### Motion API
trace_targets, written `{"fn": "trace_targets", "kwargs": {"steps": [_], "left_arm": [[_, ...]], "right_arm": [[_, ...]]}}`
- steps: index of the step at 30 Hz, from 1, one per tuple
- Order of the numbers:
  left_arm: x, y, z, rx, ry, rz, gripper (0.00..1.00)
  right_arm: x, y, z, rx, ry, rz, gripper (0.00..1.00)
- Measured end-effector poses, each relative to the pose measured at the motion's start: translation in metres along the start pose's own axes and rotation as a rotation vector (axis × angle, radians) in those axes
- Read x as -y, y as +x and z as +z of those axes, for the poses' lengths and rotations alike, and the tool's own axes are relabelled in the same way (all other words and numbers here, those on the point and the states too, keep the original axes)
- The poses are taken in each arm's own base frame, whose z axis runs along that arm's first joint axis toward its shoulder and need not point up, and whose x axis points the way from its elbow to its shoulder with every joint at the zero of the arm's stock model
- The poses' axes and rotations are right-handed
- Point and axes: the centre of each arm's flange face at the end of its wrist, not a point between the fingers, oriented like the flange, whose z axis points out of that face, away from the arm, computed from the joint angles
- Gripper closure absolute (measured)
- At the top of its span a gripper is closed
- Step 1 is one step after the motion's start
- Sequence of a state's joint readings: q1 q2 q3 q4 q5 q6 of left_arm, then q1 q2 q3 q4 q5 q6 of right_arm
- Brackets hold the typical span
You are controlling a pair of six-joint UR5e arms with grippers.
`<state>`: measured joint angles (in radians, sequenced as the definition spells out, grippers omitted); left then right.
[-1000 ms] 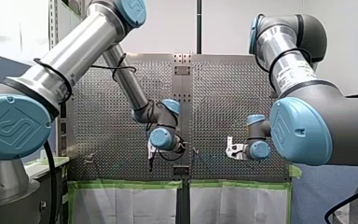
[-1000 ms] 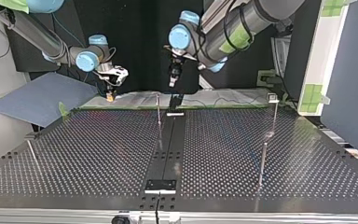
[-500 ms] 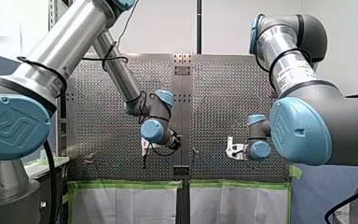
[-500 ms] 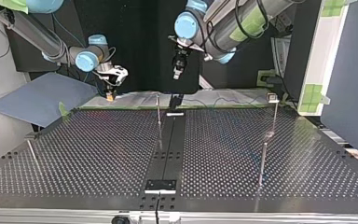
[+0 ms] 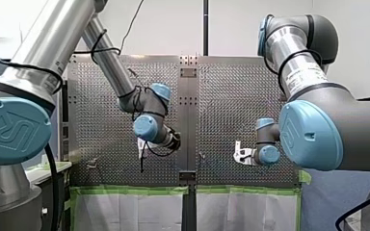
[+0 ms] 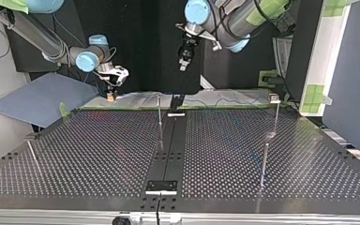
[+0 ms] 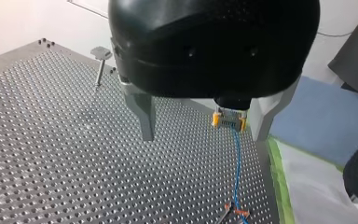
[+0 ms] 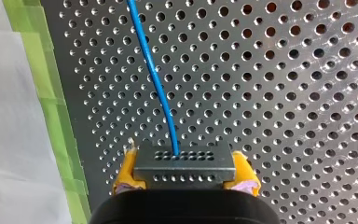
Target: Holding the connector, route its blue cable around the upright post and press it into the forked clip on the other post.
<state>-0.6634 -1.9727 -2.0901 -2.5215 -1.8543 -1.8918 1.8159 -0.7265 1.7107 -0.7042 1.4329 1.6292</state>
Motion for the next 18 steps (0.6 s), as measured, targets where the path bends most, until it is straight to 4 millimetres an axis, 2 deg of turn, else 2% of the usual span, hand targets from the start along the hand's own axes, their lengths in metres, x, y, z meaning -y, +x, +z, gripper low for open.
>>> {"fn": "trace_targets", "kwargs": {"steps": [18], "left_arm": [[-0.010, -0.013, -0.055, 0.069, 0.032, -0.134, 0.00]], "right_arm": [[0.000, 0.000, 0.000, -0.001, 0.000, 0.000, 0.79]]}}
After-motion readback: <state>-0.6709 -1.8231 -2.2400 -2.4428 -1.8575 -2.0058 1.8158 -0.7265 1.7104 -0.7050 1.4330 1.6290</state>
